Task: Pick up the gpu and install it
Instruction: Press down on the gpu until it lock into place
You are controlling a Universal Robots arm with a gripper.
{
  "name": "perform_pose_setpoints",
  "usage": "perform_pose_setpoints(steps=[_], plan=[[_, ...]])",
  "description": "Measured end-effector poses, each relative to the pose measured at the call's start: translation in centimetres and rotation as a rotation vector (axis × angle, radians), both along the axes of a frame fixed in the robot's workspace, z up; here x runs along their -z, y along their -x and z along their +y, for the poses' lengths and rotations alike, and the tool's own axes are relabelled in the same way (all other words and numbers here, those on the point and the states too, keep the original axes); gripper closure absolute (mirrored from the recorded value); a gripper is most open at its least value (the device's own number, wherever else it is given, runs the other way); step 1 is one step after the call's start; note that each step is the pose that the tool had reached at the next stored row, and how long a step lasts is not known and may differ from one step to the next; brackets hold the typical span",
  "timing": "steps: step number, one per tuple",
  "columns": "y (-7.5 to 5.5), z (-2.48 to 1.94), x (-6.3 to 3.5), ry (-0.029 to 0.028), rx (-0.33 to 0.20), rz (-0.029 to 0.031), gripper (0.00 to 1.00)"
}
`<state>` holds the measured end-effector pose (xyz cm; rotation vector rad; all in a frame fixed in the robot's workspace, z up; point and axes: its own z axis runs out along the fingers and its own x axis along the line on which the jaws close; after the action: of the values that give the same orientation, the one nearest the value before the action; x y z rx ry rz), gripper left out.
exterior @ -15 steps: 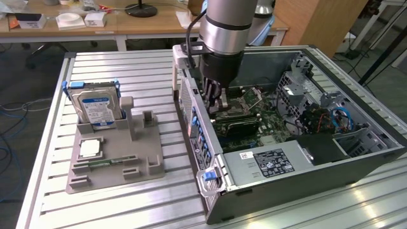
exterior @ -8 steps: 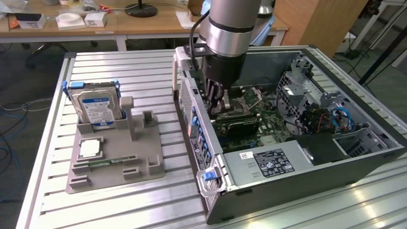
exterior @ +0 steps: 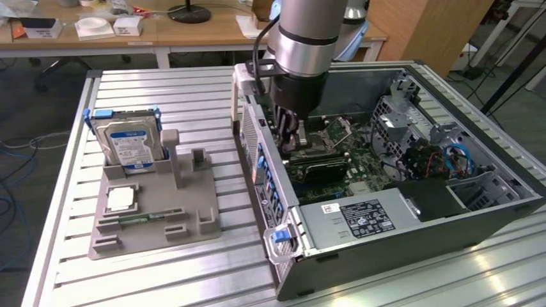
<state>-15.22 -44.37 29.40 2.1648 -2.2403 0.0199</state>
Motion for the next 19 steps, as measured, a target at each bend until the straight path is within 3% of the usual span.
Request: perform_pose_setpoints(steps=[3, 10, 19], plan=[[0.03, 0.38, 0.01, -0.0001, 0.0, -0.0003, 0.89], [0.82, 0.38, 0.02, -0.0002, 0.0, -0.0006, 0.89], [0.87, 0.38, -0.02, -0.0003, 0.0, -0.0008, 0.89]])
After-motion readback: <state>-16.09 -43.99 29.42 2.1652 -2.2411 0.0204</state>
